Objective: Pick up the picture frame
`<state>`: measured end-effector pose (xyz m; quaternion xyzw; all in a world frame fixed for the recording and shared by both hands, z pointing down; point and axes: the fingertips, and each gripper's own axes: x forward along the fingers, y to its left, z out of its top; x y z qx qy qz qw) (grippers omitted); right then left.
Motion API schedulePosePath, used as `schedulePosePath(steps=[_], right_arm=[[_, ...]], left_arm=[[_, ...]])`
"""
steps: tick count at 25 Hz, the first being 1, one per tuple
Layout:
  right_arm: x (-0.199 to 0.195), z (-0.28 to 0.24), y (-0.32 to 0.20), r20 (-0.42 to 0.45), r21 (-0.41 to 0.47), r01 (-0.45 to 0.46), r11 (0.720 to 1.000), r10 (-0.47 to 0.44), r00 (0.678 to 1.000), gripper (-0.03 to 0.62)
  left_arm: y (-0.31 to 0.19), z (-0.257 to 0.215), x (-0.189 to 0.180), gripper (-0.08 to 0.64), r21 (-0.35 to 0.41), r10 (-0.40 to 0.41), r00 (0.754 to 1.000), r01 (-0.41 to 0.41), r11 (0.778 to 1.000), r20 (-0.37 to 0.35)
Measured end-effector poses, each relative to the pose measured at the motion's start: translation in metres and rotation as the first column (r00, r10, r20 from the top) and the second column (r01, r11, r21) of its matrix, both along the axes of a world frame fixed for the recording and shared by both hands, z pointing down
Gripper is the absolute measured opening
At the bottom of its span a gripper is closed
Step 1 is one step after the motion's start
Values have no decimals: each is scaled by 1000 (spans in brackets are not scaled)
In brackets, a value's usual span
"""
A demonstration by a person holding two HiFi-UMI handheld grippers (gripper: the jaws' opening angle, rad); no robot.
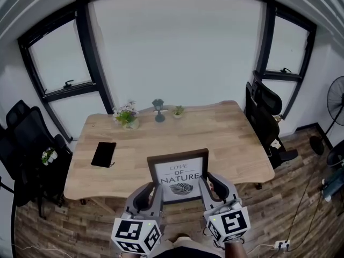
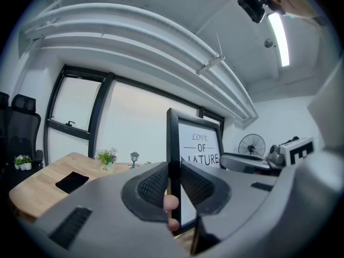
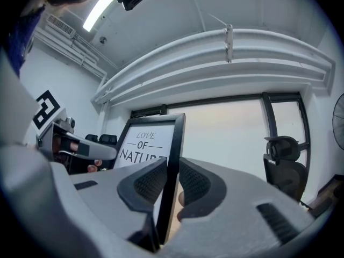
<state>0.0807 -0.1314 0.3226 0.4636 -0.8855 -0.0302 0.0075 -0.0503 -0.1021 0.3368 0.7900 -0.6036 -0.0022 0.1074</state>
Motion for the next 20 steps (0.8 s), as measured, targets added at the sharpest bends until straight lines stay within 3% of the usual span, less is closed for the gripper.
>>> schedulePosePath(steps=[20], right_arm=[[0, 10, -9, 14, -25, -50, 998, 50, 999, 72]], left_arm=[[-14, 6, -1, 67, -31, 58, 998, -58, 998, 20]])
